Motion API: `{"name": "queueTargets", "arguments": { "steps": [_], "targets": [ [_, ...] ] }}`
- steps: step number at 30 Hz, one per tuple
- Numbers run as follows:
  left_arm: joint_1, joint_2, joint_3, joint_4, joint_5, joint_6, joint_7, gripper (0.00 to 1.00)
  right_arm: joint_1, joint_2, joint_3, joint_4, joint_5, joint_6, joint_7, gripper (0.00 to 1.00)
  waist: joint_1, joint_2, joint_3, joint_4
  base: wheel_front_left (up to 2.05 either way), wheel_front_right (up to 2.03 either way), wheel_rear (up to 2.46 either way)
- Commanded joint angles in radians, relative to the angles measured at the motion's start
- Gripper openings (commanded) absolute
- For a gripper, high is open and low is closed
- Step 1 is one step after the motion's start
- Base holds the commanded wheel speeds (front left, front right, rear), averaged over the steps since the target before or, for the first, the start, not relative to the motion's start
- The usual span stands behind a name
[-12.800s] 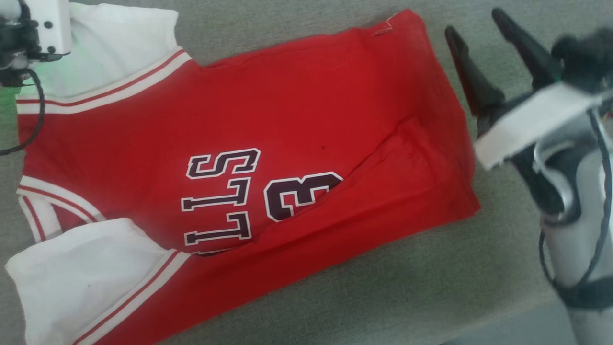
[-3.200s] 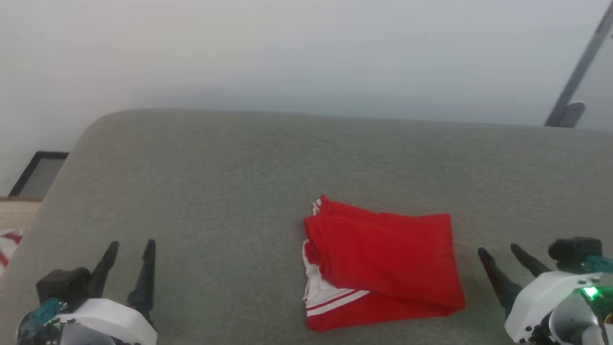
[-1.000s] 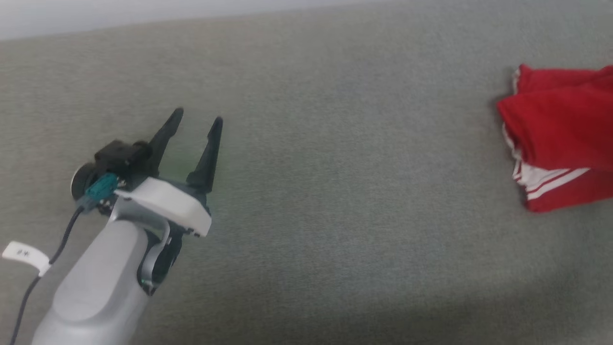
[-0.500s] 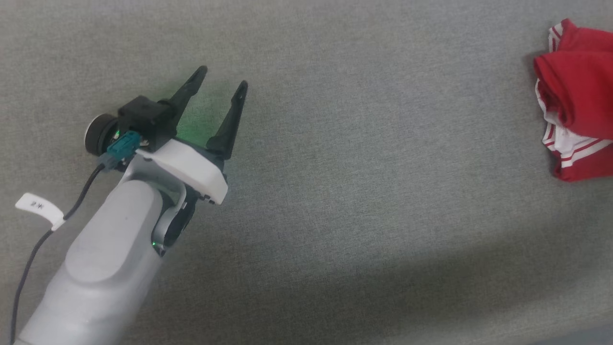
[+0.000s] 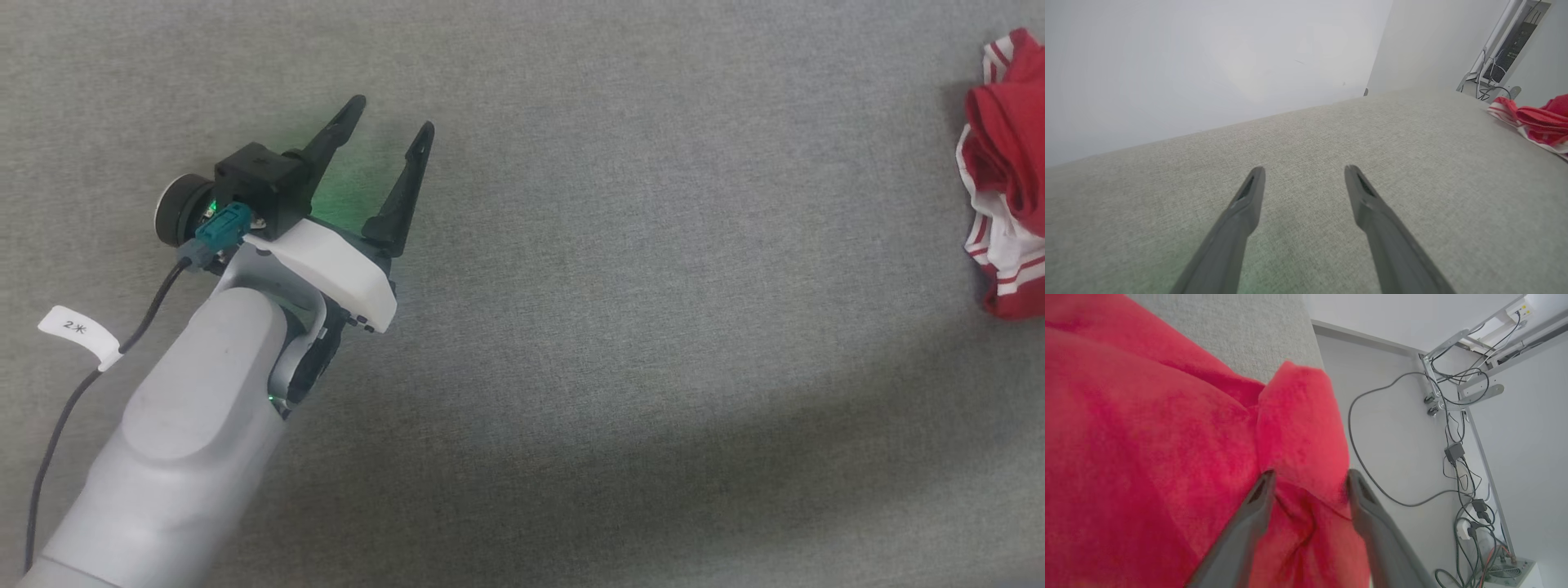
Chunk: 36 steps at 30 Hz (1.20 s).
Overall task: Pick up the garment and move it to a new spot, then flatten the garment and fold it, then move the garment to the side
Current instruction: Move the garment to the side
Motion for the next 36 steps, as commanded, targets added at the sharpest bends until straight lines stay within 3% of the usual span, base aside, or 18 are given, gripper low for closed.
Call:
{"name": "queueTargets", "arguments": {
  "steps": [1,9,19,29,36],
  "targets": [
    [-0.007,-0.003,0.002,0.003,0.002,0.000,-0.007,1.00,-0.019,-0.002,-0.006,0.009,-0.008,-0.002,-0.008,1.00,0.0000,0.0000,-0.008,0.005,0.00,0.00,0.00],
    [0.054,0.003,0.025,0.021,-0.016,0.004,-0.026,1.00,-0.044,0.021,-0.006,0.038,-0.048,-0.002,-0.063,1.00,0.0000,0.0000,-0.092,0.030,0.00,0.00,0.00],
    [0.209,0.018,0.079,0.013,-0.038,0.008,-0.034,1.00,0.027,0.122,0.016,0.017,0.020,-0.002,-0.193,1.00,0.0000,0.0000,-0.266,0.089,0.00,0.00,0.00],
    [0.413,0.057,0.178,-0.080,-0.029,0.027,-0.035,1.00,0.209,0.227,0.104,-0.096,0.110,-0.002,-0.251,1.00,0.0000,0.0000,-0.422,0.150,0.00,0.00,0.00],
    [0.567,0.071,0.280,-0.180,0.005,0.058,-0.035,1.00,0.342,0.255,0.127,-0.221,0.171,-0.002,-0.258,1.00,0.0000,0.0000,-0.487,0.182,0.00,0.00,0.00]
  ]
}}
